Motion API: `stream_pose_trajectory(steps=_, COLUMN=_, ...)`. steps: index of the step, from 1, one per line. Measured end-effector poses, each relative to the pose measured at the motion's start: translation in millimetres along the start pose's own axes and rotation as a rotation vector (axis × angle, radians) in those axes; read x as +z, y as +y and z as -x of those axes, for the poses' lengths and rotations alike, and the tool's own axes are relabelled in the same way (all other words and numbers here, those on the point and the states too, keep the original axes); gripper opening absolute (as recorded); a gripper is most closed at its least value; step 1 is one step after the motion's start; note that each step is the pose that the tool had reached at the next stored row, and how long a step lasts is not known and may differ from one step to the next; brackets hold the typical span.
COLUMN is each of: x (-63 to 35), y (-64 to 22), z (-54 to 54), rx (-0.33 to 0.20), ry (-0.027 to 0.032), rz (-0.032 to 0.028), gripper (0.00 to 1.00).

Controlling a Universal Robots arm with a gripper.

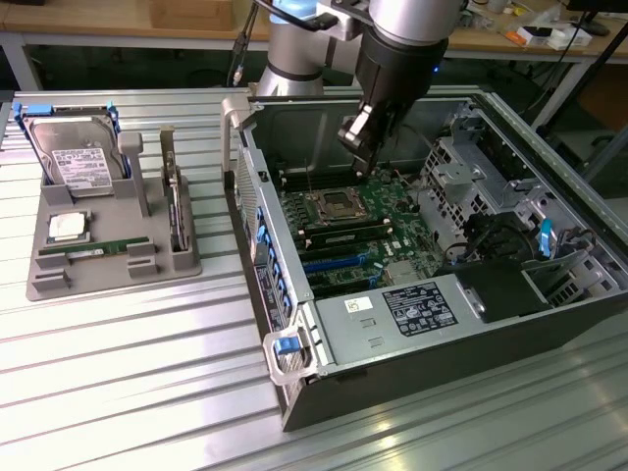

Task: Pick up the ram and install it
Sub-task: 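Press down the ram until it locks into place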

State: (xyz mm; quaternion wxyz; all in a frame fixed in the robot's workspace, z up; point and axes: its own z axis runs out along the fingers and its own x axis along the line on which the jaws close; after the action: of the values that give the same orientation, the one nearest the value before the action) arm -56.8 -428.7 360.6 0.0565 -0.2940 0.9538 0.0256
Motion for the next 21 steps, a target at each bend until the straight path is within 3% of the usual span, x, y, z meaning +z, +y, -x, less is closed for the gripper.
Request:
stream_pose_trajectory(steps=2, x=0.2, y=0.0, z=0.0, rx=0.03, ry=0.0023, rz=-0.0019, gripper=0.11)
stream_pose_trajectory(steps=6, x=0.9, y=0.0, z=-0.1, rx=0.142, ry=0.0089, rz=-0.0101, gripper=0.11)
stream_pose_trajectory(steps=14, x=0.9, y=0.1, z=-0.1, rx=0.236, ry=0.0453, rz=-0.0042, gripper=0.11)
stream_pose_trajectory(steps=18, x=0.9, y=0.0, z=-0.1, rx=0.294, ry=0.0594, rz=-0.0027, gripper=0.11)
stream_pose_trajectory(steps=19, x=0.9, y=0.0, z=-0.1, rx=0.329, ry=0.0657, rz=-0.0026, gripper=0.11)
stream_pose_trajectory(steps=21, x=0.9, y=0.0, z=-0.1, rx=0.362, ry=0.0712, rz=-0.0024, gripper=0.11)
